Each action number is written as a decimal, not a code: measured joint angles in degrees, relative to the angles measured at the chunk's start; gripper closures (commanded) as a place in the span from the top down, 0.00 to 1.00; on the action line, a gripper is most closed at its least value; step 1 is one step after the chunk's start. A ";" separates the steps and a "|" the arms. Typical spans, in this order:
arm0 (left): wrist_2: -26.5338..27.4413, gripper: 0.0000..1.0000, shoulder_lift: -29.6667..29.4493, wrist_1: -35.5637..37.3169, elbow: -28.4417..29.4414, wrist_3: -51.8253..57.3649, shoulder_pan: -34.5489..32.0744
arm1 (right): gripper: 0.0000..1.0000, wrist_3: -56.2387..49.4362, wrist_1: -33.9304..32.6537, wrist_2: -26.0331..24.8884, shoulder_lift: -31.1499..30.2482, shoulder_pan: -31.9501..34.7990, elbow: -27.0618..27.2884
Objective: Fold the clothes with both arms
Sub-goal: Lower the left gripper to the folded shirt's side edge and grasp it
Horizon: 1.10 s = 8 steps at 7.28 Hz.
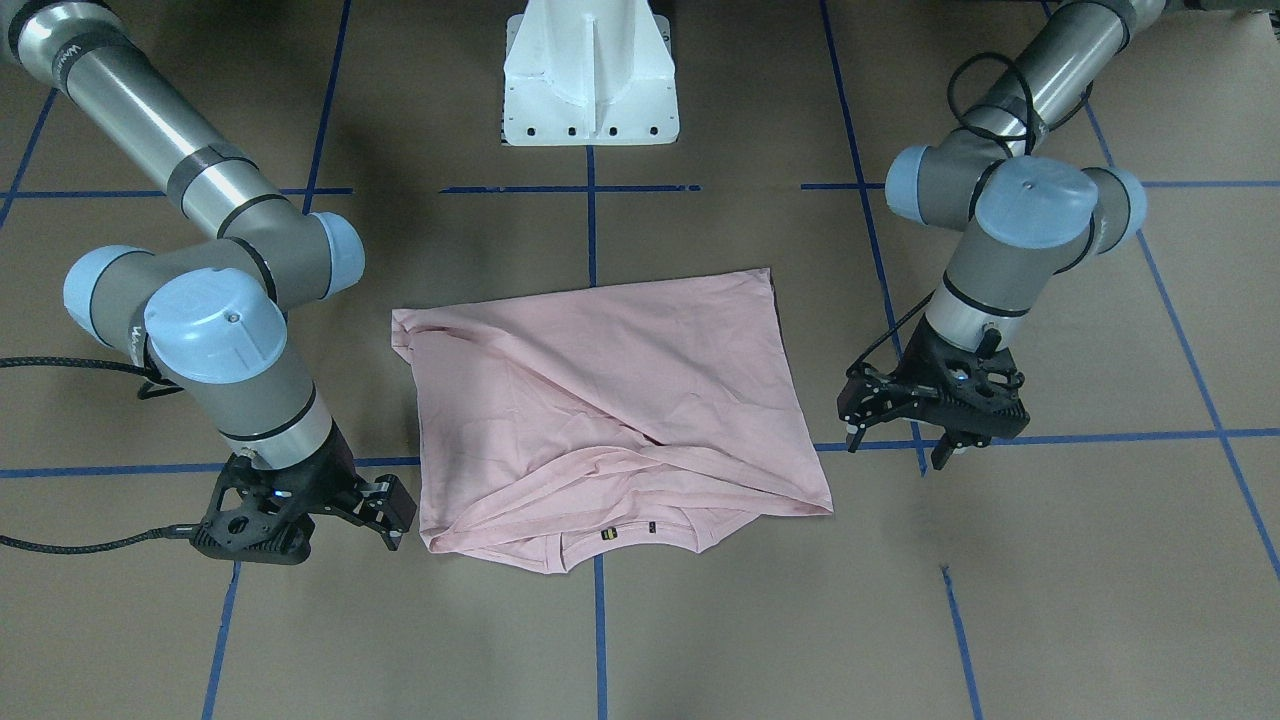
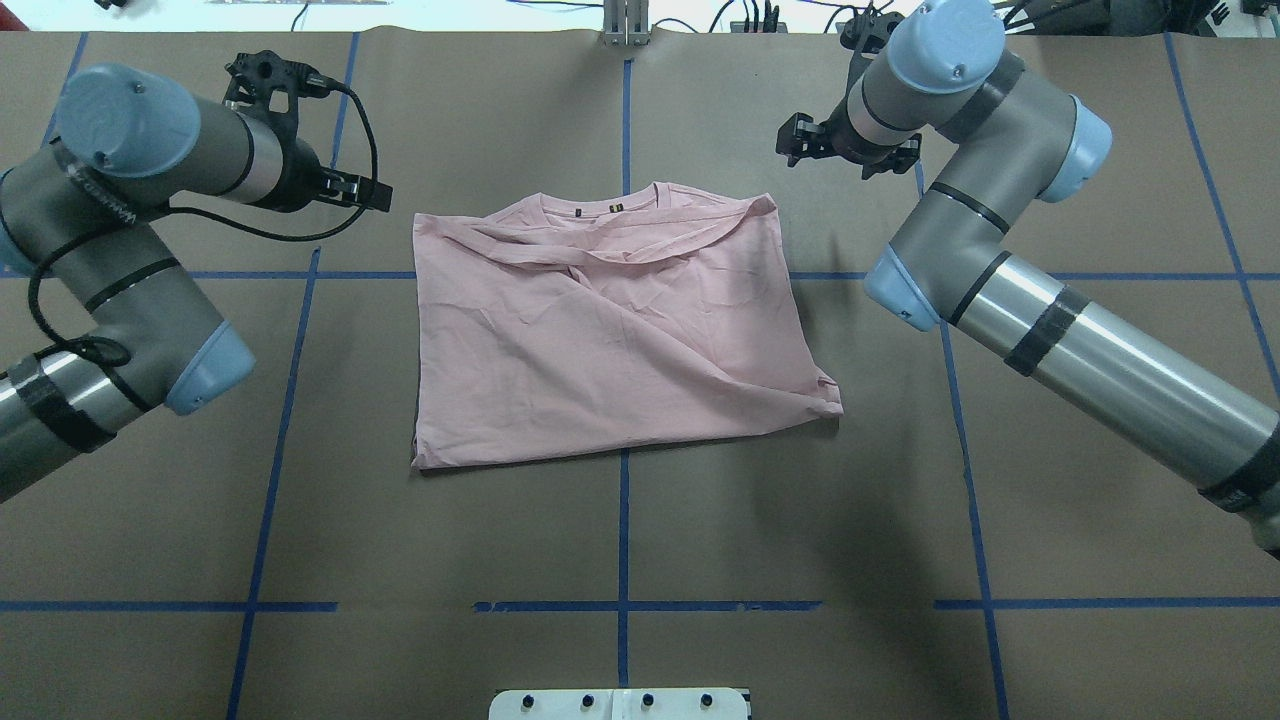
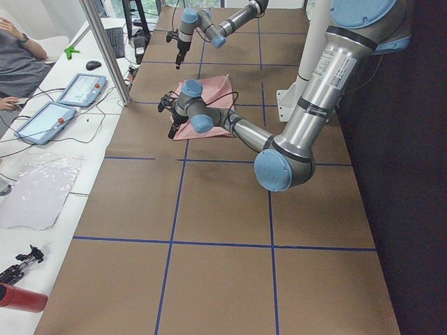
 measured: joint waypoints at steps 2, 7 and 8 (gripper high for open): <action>0.41 1.00 5.64 -0.17 -7.46 -7.47 5.00 | 1.00 -0.02 -0.11 0.36 -3.98 0.07 5.34; 9.36 0.63 9.47 -0.08 -13.61 -27.55 20.43 | 1.00 0.14 -5.27 0.42 -7.94 -0.93 14.93; 9.71 0.63 9.60 0.00 -13.67 -28.15 21.40 | 1.00 0.15 -5.55 0.38 -7.99 -1.02 15.18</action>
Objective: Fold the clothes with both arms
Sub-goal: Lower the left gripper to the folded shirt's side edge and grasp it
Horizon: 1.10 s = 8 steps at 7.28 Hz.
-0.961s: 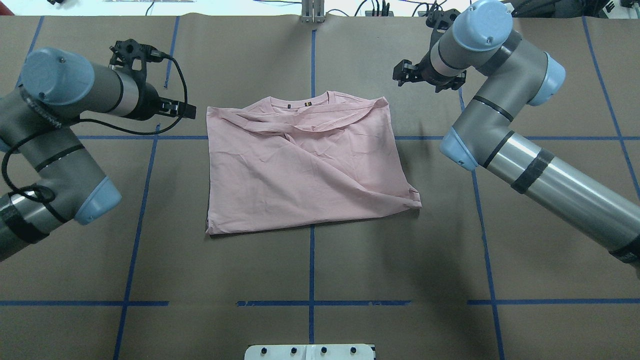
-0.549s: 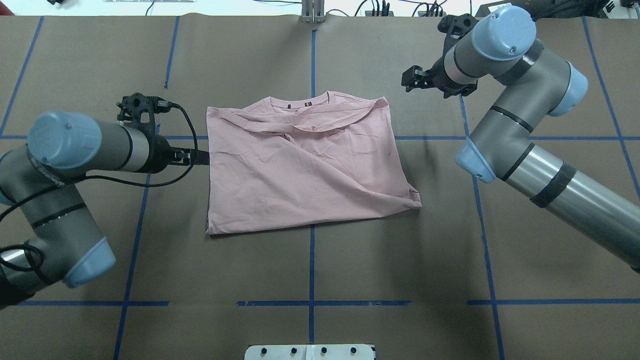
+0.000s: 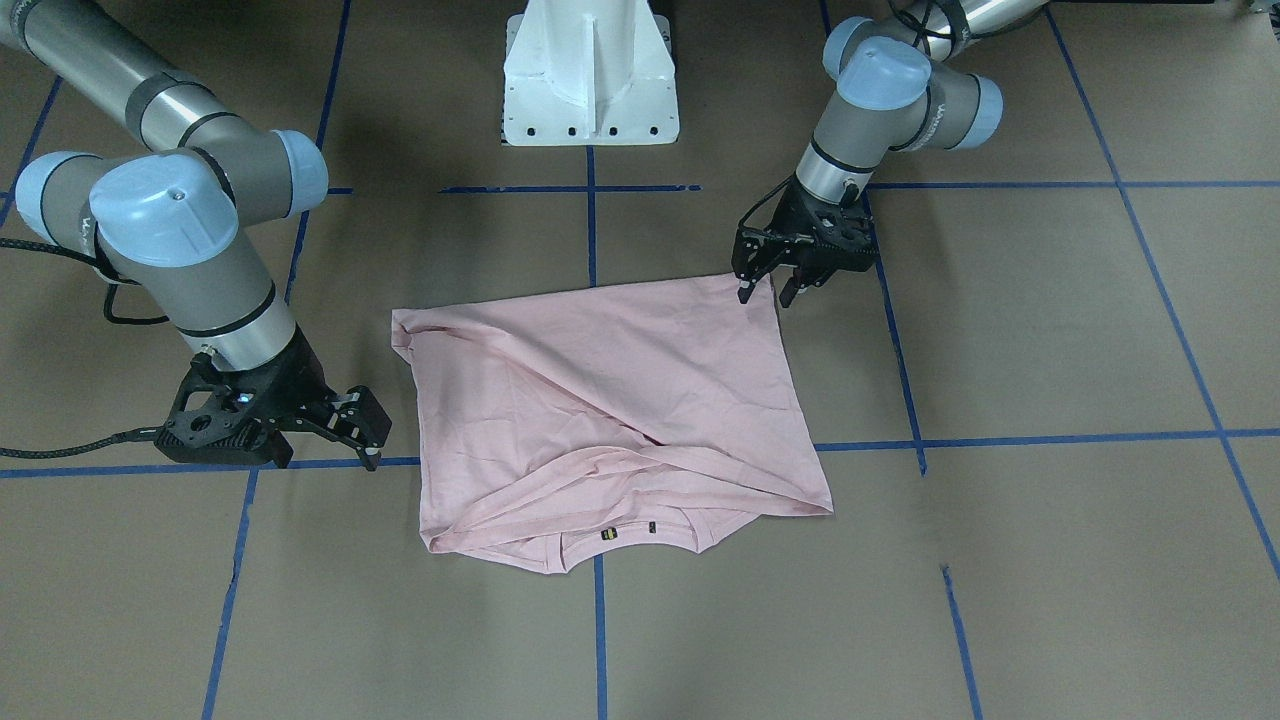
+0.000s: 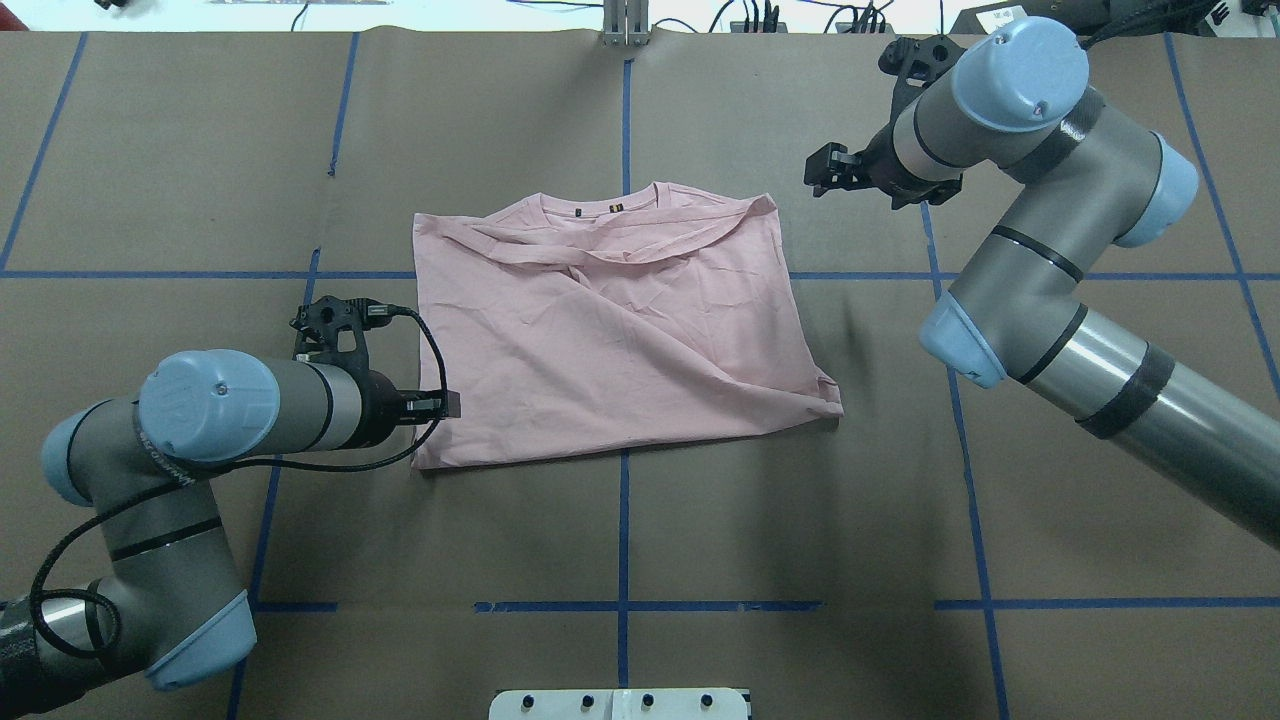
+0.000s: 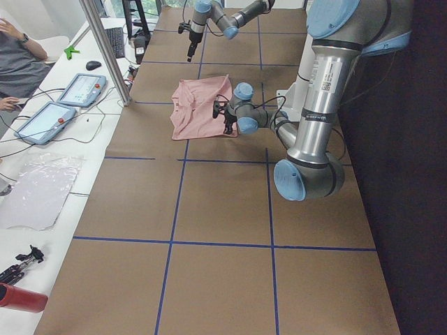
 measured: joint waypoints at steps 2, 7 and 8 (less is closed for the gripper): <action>0.19 0.63 0.86 0.05 -0.23 -0.25 0.93 | 1.00 0.00 -0.12 -0.07 -0.03 -0.11 0.09; 0.22 0.06 1.76 0.10 -0.64 -0.36 2.82 | 1.00 0.00 -0.14 -0.16 -0.09 -0.18 0.06; 0.22 0.00 1.76 0.10 -0.72 -0.37 3.04 | 1.00 0.00 -0.14 -0.16 -0.11 -0.18 0.03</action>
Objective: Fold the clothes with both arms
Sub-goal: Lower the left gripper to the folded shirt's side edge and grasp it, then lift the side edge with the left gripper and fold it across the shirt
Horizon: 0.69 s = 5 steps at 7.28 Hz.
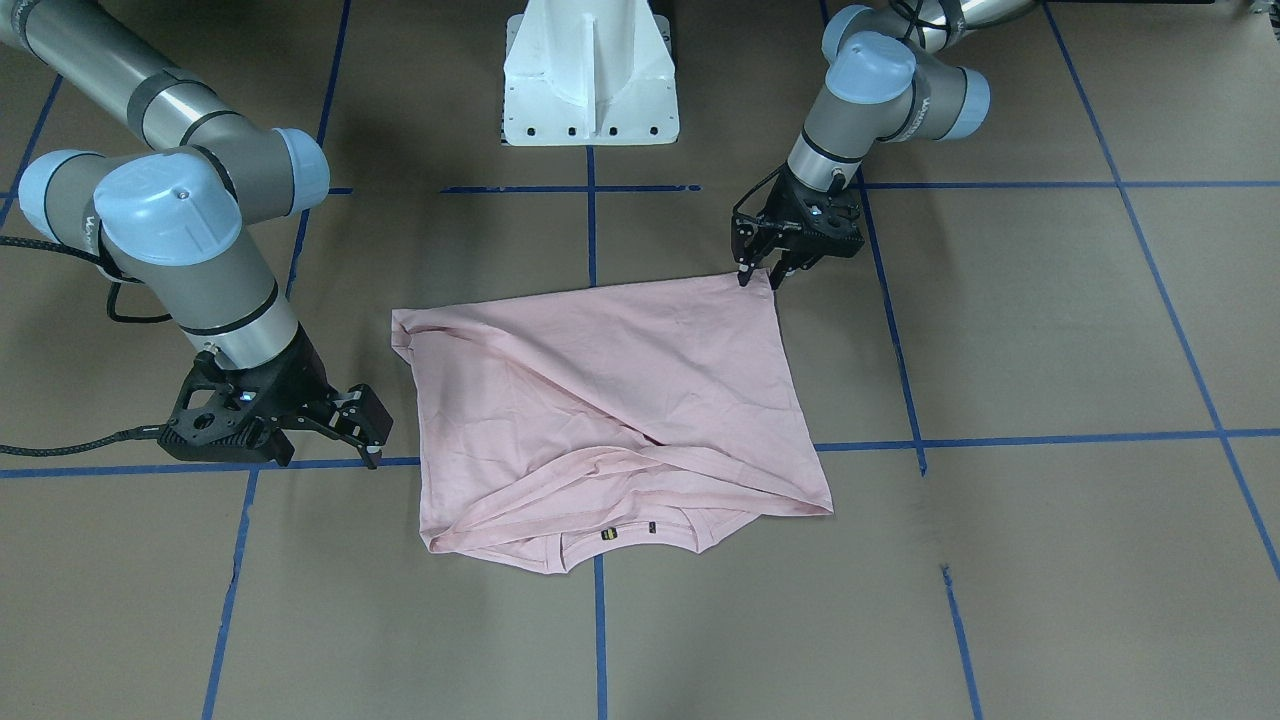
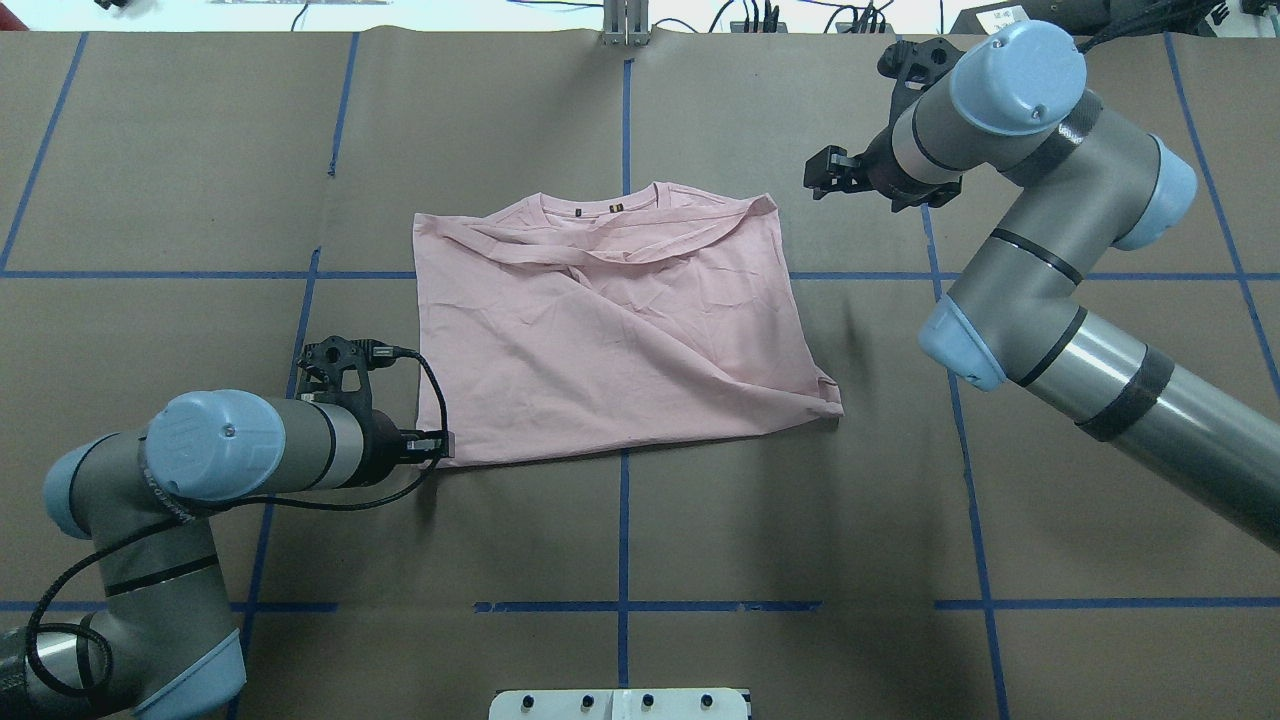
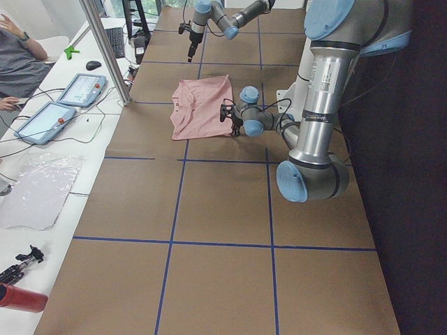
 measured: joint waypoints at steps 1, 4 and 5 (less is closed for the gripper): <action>0.02 0.00 0.03 0.00 -0.10 0.00 0.17 | 1.00 0.00 0.00 0.00 -0.01 0.00 -0.05; 0.41 0.00 2.08 0.05 -2.14 1.22 0.36 | 1.00 -0.08 0.07 0.00 0.03 -0.22 -0.29; 0.26 0.00 4.57 0.07 -4.20 4.03 0.19 | 1.00 -0.09 0.08 -0.02 0.06 -0.36 -0.37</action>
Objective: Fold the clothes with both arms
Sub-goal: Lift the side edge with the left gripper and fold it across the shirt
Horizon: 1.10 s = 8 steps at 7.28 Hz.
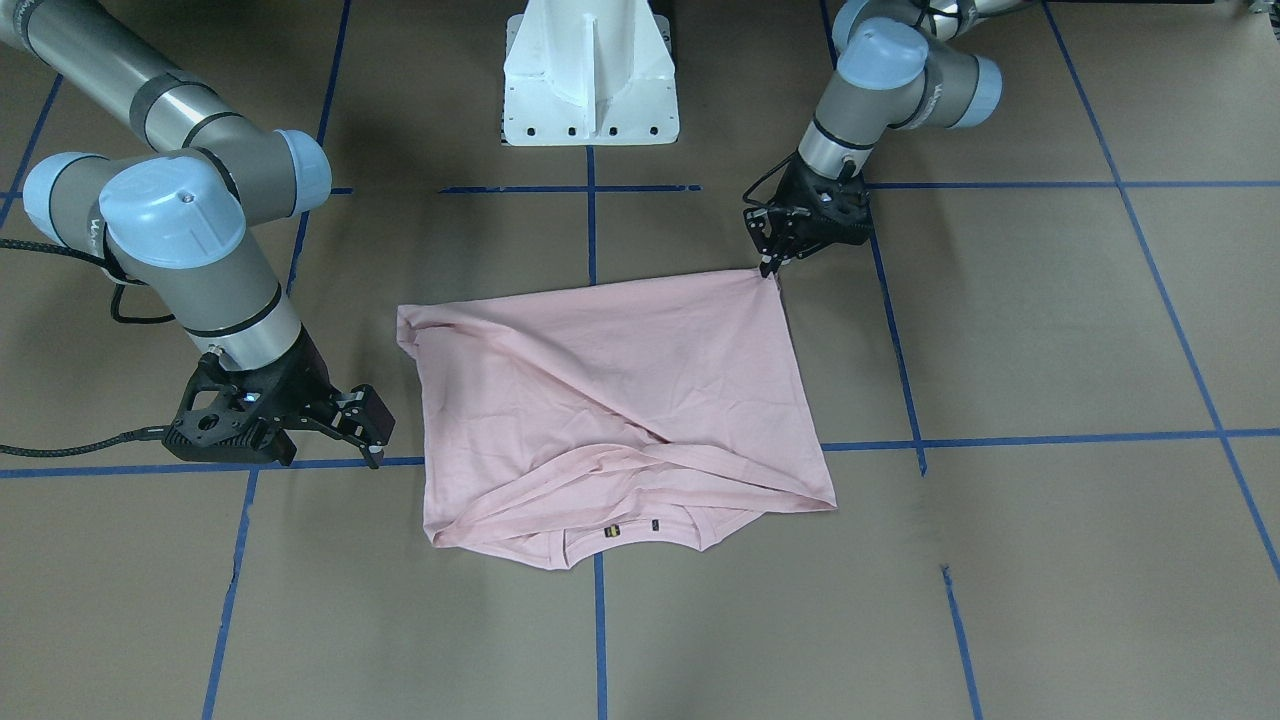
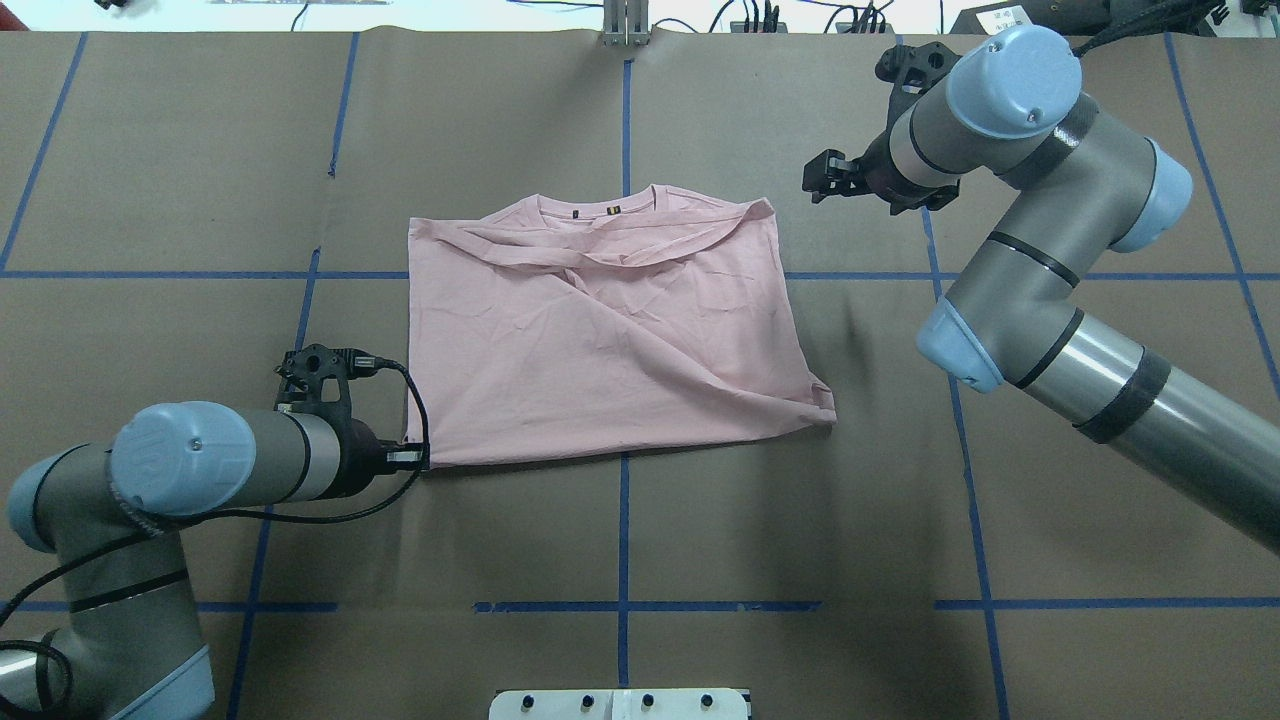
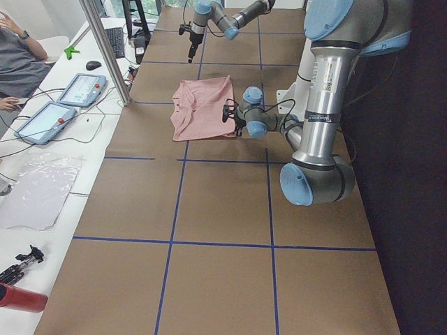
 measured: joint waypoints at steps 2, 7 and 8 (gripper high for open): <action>0.02 0.00 2.45 0.05 -0.24 10.51 -4.38 | 1.00 -0.06 0.01 -0.11 0.01 -0.37 -0.18; 0.01 0.00 -22.17 -1.96 34.65 31.35 -24.81 | 1.00 0.15 -0.07 -0.50 0.12 -1.03 -0.32; 0.94 0.00 -28.90 -4.59 44.59 32.73 -26.78 | 1.00 0.21 -0.06 -0.53 0.19 -1.15 -0.32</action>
